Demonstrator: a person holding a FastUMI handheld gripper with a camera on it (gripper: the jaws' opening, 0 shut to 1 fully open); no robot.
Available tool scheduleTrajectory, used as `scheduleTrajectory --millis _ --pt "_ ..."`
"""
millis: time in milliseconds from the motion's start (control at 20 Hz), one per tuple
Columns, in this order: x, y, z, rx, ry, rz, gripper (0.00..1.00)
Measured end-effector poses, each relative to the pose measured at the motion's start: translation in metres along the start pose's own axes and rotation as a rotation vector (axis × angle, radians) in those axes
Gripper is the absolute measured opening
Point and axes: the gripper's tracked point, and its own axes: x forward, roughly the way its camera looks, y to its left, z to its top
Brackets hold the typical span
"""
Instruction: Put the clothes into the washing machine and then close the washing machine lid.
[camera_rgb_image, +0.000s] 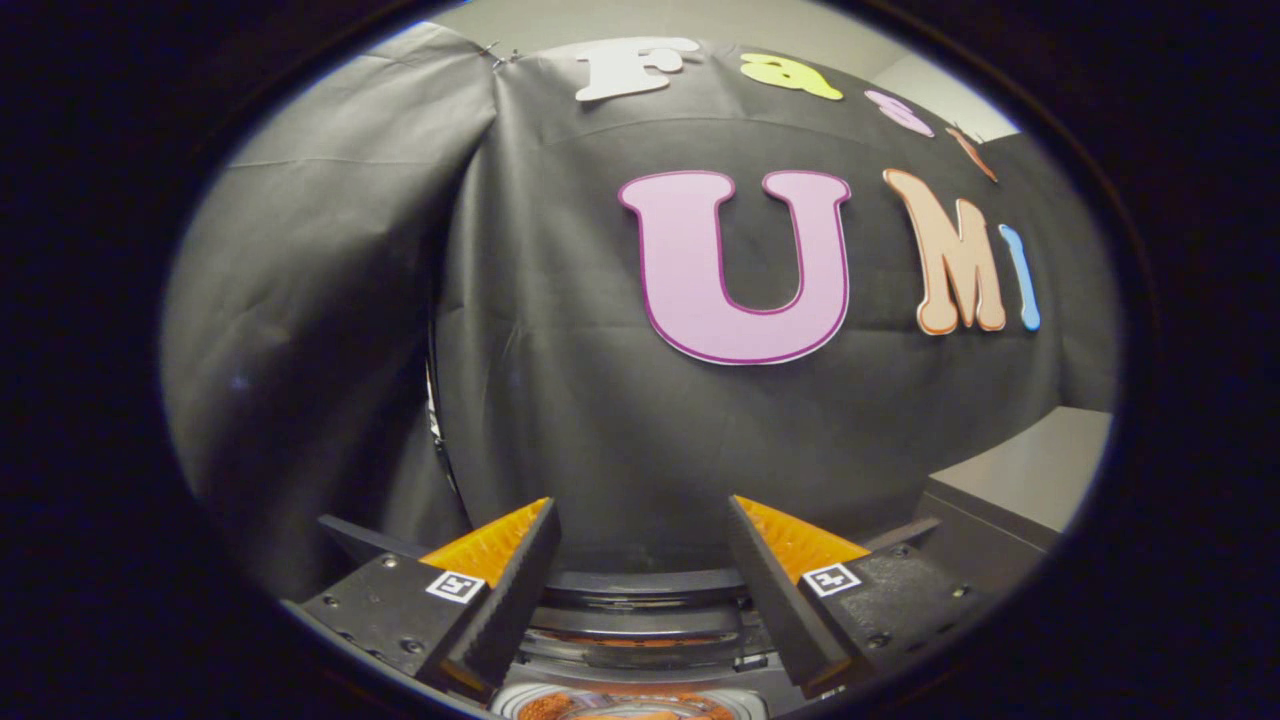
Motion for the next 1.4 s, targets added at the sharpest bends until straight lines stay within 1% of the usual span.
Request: scheduleTrajectory --millis 900,1400 --pt "-0.032 0.002 -0.007 0.000 -0.018 0.009 0.99" --pt "-0.040 0.003 -0.009 0.002 -0.038 0.020 0.99"
